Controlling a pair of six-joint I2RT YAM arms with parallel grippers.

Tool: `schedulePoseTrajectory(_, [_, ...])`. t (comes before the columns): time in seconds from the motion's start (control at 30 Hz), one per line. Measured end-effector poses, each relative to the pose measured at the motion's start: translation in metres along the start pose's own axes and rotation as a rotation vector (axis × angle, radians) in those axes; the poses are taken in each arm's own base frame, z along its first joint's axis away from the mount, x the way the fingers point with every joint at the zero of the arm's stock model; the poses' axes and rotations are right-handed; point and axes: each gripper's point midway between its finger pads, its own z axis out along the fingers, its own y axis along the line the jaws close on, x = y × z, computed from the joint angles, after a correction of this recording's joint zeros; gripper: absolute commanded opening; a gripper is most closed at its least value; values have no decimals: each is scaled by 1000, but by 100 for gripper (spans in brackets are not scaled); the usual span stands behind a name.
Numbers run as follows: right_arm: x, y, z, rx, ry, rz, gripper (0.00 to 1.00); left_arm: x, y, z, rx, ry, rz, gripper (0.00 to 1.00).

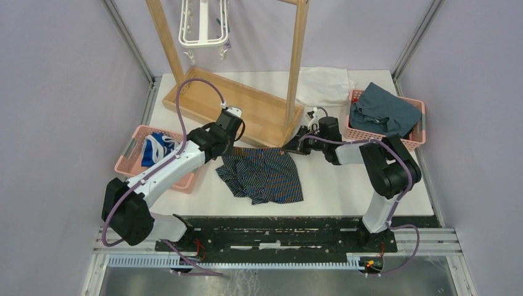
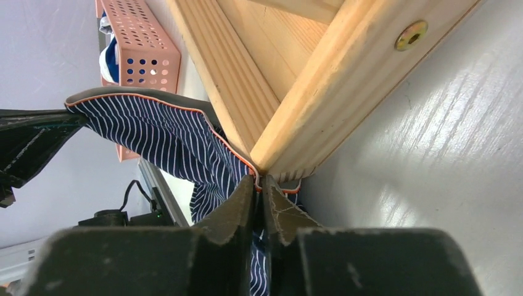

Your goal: Clip the underwear to the hanger

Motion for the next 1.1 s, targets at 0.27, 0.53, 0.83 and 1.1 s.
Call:
schedulePoseTrajectory(0.27, [-2, 10, -20, 35, -28, -48, 0, 8, -1, 4, 1, 12, 4, 3])
schedulePoseTrajectory(0.53, [-12, 60, -83, 88, -120, -275, 0, 0, -4, -28, 109, -97, -98, 3])
schedulePoseTrajectory(0.83, [27, 135, -167, 105, -171, -530, 0, -19, 3, -119, 326, -347, -263, 3])
schedulePoseTrajectory(1.1, [56, 192, -244, 35, -200, -587, 0, 13, -13, -169, 494, -318, -278, 3])
